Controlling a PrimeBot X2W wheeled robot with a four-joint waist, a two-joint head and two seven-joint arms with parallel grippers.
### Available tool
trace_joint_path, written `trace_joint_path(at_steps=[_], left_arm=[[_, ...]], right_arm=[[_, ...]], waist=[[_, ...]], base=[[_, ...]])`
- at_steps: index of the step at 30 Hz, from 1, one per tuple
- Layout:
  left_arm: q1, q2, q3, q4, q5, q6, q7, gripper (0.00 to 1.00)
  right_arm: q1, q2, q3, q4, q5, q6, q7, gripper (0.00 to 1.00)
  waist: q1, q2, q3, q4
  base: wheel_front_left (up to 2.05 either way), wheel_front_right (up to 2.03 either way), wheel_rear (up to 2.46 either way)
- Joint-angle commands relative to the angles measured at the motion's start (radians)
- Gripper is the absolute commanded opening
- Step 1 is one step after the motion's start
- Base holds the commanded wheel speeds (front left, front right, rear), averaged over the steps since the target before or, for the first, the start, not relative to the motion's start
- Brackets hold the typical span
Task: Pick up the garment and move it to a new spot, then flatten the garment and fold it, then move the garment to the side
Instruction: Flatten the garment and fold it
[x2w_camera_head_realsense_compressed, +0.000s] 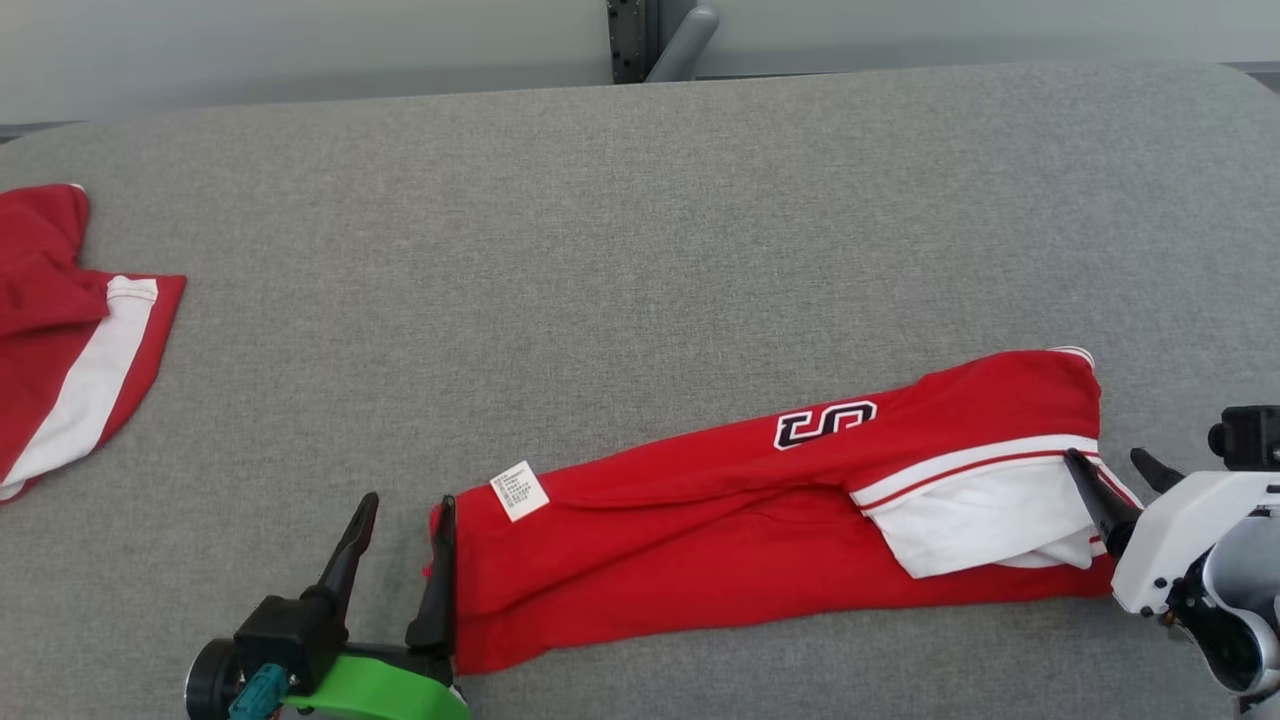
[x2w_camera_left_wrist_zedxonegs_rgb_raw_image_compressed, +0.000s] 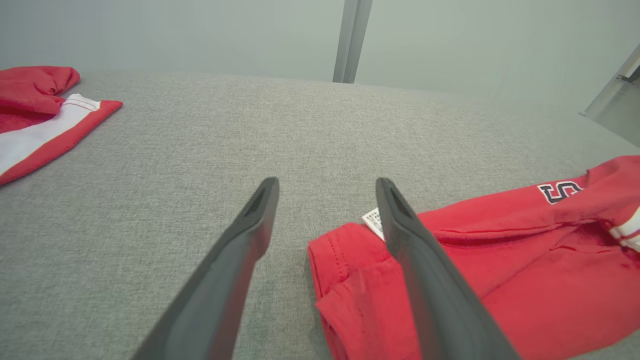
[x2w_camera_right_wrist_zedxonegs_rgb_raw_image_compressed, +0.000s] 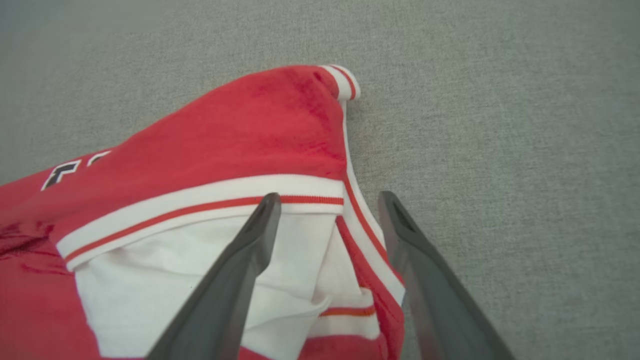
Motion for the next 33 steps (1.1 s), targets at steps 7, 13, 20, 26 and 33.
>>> trace_joint_path(at_steps=[7, 13, 20, 26, 33], left_arm=[[0.019, -0.058, 0.057, -0.008, 0.058, -0.045, -0.003, 1.00], [0.003, -0.092, 0.102, -0.015, 0.089, -0.078, -0.003, 1.00], [-0.002, -0.120, 0.146, -0.010, 0.122, -0.108, -0.003, 1.00], [0.037, -0.138, 0.180, 0.009, 0.138, -0.124, -0.003, 1.00], [0.062, -0.149, 0.207, 0.024, 0.144, -0.137, -0.003, 1.00]], right_arm=[[-0.106, -0.024, 0.062, 0.169, -0.041, 0.000, 0.029, 1.00], [-0.155, -0.050, 0.101, 0.284, -0.014, -0.001, 0.048, 1.00], [-0.164, -0.044, 0.199, 0.302, 0.140, 0.003, 0.106, 0.00], [-0.170, -0.118, 0.229, 0.260, 0.268, 0.000, 0.091, 0.00], [-0.194, -0.230, 0.159, 0.305, 0.319, -0.001, 0.065, 0.00]], waist=[[0.0000, 0.0000, 0.027, 0.036], [0.0000, 0.0000, 0.050, 0.058], [0.0000, 0.0000, 0.057, 0.066], [0.0000, 0.0000, 0.030, 0.045], [0.0000, 0.0000, -0.015, 0.022]], base=[[0.00, 0.00, 0.00], [0.00, 0.00, 0.00], [0.00, 0.00, 0.00], [0.00, 0.00, 0.00], [0.00, 0.00, 0.00]])
